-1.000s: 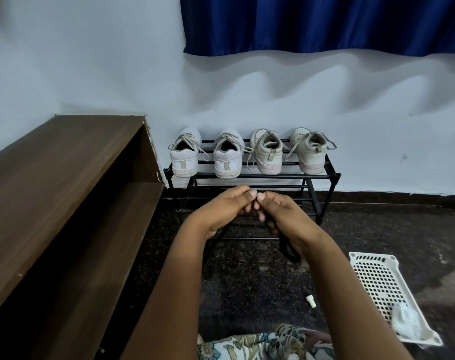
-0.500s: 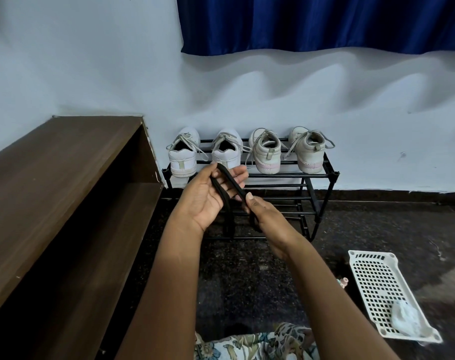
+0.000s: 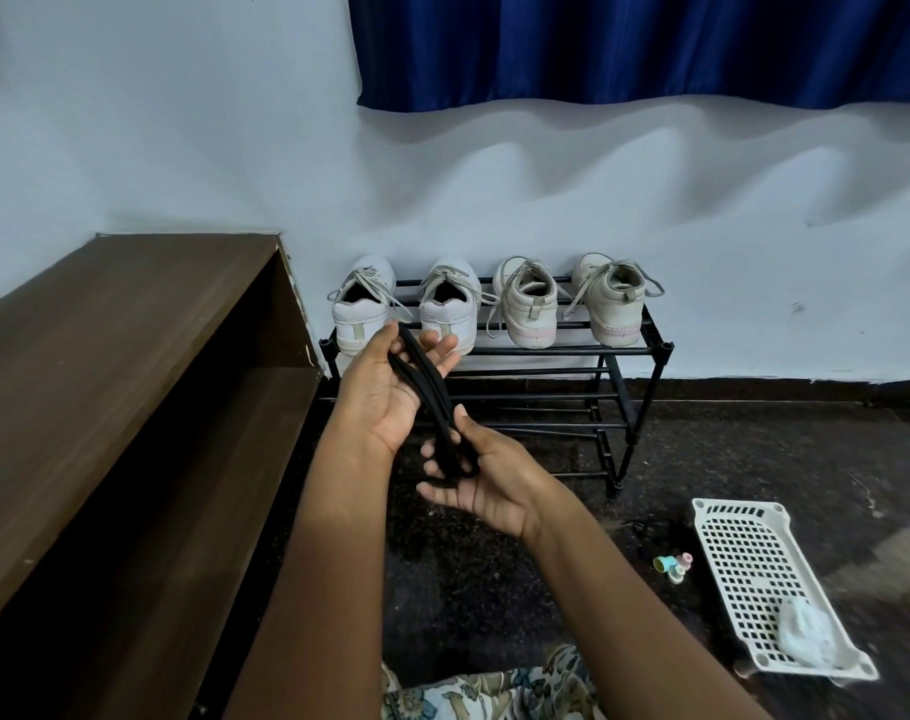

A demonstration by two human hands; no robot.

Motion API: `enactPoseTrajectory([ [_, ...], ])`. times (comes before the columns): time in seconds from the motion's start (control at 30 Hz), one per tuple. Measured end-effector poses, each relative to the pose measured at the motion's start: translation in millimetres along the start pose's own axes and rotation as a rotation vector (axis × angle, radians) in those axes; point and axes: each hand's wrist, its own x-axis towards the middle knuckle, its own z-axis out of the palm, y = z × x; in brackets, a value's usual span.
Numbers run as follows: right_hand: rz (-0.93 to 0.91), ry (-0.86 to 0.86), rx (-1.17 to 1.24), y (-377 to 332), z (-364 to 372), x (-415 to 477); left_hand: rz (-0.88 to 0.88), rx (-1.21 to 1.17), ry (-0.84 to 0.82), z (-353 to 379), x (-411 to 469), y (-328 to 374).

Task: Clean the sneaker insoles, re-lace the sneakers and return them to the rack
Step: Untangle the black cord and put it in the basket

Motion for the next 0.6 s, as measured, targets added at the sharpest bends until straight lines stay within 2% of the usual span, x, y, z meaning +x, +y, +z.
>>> enactPoseTrajectory([
  [0.13, -0.054, 0.055, 0.03, 0.0, 4.9, 3.7, 0.021, -0.011, 0.049, -2.9, 2.5, 4.6],
  [0.3, -0.192, 0.174, -0.076, 0.3, 8.5, 7.3, 0.06, 0.092, 0.102, -8.7, 3.5, 10.7],
  [0.43, -0.36, 0.277, -0.168, -0.5, 9.1, 9.3, 0.034, -0.01, 0.139, -11.2, 4.2, 10.1],
  [0.6, -0.496, 0.401, -0.422, -6.8, -6.3, 13.0, 0.041, -0.12, 0.229, -16.1, 13.0, -4.7],
])
